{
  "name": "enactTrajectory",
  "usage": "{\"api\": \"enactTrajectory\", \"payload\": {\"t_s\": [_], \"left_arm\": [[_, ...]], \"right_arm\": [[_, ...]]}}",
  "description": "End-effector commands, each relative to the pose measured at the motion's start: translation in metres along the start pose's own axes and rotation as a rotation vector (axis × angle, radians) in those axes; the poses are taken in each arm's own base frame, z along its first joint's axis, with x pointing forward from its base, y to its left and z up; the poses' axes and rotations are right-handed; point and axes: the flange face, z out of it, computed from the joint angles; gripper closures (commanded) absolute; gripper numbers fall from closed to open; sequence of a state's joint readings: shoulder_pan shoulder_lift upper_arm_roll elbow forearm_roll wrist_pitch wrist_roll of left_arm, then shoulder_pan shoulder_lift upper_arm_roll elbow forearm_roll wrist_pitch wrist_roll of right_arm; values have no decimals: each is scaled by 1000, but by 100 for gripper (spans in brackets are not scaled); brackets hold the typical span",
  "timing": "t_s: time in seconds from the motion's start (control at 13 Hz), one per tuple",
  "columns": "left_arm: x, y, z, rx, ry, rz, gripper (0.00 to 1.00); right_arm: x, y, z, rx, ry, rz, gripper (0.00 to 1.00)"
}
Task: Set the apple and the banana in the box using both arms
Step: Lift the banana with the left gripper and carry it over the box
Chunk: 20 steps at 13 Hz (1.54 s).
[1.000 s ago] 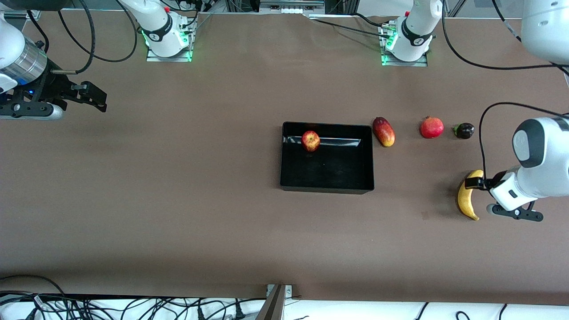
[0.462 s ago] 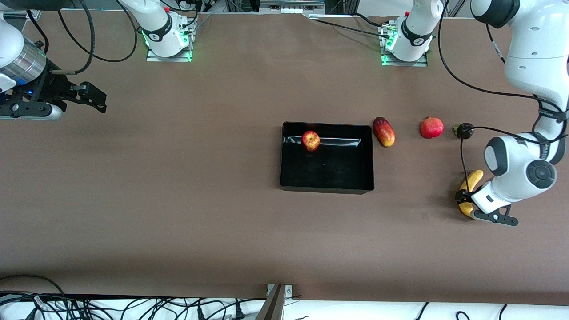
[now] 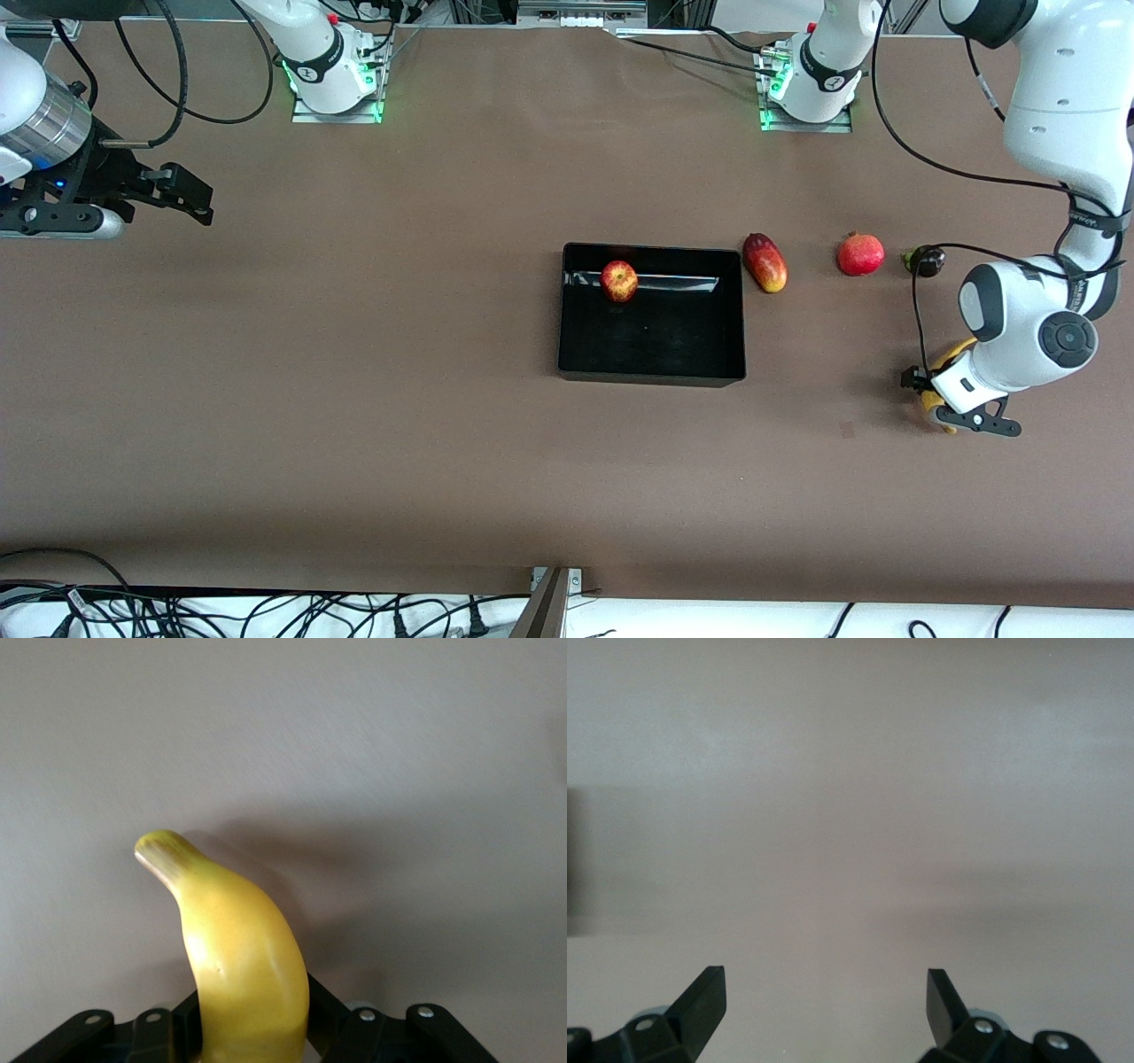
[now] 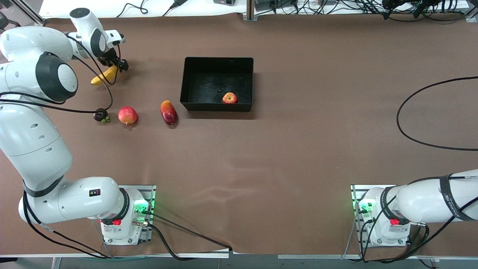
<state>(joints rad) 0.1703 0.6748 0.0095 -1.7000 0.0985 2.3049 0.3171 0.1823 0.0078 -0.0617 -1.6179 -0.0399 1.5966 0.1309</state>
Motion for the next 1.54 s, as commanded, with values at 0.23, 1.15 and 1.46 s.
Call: {"api": "enactTrajectory", "payload": {"t_s": [0.23, 1.15, 1.46], "left_arm": [[18, 139, -158, -60, -181, -211, 100], [45, 394, -118, -161, -64, -527, 100], [38, 438, -65, -107, -10, -542, 100]], "right_arm": [[2, 3, -4, 22, 2, -2, 0], [2, 3, -3, 22, 0, -3, 0], [2, 3, -3, 21, -2, -3, 0]]}}
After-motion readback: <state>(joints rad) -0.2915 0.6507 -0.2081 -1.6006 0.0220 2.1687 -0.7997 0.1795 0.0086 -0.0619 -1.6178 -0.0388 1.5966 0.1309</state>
